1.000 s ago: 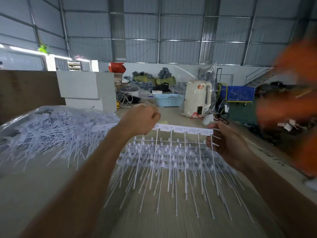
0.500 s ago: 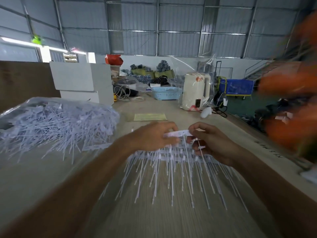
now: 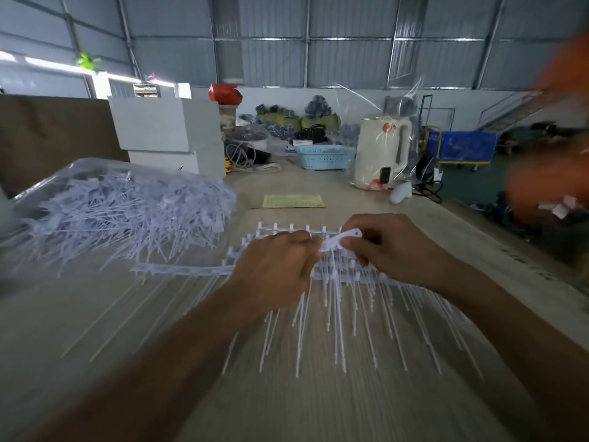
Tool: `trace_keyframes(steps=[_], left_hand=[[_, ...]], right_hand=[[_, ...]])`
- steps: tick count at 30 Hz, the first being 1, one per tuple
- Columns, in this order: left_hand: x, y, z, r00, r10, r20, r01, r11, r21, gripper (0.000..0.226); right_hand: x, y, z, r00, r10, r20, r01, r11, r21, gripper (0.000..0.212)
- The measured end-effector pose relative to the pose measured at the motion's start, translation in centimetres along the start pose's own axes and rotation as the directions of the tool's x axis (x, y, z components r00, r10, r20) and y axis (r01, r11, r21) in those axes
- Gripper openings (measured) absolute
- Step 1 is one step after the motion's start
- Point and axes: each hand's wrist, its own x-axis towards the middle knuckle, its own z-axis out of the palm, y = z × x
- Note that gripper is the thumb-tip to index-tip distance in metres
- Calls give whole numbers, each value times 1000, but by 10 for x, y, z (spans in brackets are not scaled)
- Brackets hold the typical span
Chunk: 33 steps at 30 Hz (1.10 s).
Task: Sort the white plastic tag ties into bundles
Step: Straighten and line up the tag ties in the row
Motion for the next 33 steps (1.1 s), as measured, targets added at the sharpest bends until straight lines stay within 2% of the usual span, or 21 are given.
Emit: trace_keyframes(steps=[2,4,8,11,17,19,21,23,24,26,28,30,33], left_hand=[[1,0,0,1000,-28,3,28,997,-70,19],[2,-2,2,999,-41,19,43,992,-120,19],[0,-4,5,998,-56,-26,52,990,-132,22],[1,-1,7,996,-60,-70,50,988,-145,22],[5,-1,2,993,-99,-61,86,977,-196,21],[3,-2,1,994,-97,-56,84,976,-201,22],[0,2,1,997,-51,-59,37,976,-213,27],[-2,6,3,998,-2,-60,-12,976,-217,33],[-1,8,3,998,4,-63,-18,975,-221,34],[2,7,5,998,-14,-66,-2,971,-240,37],[3,5,7,997,-41,-59,24,965,-262,39],[3,3,8,995,-75,-62,51,948,-315,40],[4,2,7,990,-116,-83,66,887,-457,37]], right_hand=[[0,-1,-1,995,-99,-16,95,981,-167,20],[0,0,1,987,-160,-22,150,956,-253,24],[0,9,7,993,-117,-36,108,978,-177,11],[1,13,11,992,-118,-45,110,983,-149,20],[3,4,21,978,-173,-114,140,958,-248,16],[6,5,22,979,-148,-138,96,941,-325,18],[7,15,14,973,-49,-224,-34,935,-353,25],[4,27,3,963,60,-264,-122,967,-225,28],[1,30,0,968,122,-221,-151,982,-116,28],[-1,28,1,974,223,-41,-216,968,130,25],[0,19,5,964,233,126,-261,915,307,23],[1,9,10,971,158,180,-211,919,334,21],[3,5,13,986,98,138,-132,955,265,13]])
